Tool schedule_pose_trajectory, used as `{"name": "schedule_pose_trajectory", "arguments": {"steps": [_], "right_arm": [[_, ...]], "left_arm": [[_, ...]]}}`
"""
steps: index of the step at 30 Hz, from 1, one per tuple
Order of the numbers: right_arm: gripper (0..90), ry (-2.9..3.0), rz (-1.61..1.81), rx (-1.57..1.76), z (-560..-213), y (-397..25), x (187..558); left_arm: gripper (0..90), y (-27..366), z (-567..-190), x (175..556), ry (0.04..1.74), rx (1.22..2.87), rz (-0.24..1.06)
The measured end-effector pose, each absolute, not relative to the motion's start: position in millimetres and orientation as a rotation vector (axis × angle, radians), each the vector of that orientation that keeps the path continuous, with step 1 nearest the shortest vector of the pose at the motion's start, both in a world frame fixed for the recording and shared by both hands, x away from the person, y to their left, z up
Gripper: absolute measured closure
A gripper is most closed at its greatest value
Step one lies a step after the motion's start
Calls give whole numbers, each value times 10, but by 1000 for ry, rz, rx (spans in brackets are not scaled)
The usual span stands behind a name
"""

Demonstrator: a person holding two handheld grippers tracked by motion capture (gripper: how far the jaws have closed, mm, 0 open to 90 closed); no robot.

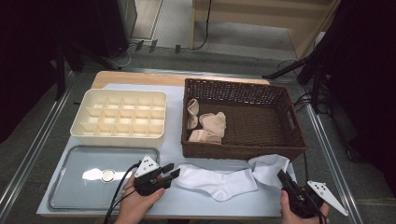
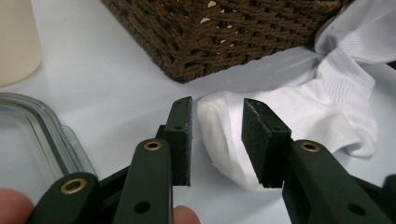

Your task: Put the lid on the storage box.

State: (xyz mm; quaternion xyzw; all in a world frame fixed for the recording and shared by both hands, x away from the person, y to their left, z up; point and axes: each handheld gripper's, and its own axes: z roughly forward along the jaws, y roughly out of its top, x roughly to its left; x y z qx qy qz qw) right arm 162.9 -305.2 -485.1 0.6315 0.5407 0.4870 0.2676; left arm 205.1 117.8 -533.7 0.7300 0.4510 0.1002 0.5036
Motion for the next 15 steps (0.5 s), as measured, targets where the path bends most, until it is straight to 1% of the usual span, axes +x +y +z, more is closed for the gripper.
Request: {"name": "schedule_pose_trajectory", "arguments": {"steps": [3,7,10,15], "right_arm": [[860,1513,1353,1620,-4727,-2839,1552],[859,1627,1382,1495,-4680,-2492,1505],[859,1727,1394,1426,-4724,-2227,1502],[855,1905,1400,1372,-4950,-1819,1512]], "left_arm": [[657,1170,-5345,2053,1089,1766,237],[658,1175,-5338,2057,1094,1765,233],[661,1177,-5342,2064,1105,1759,225],[671,1167,-5353,2069,1107,1762,211]]}}
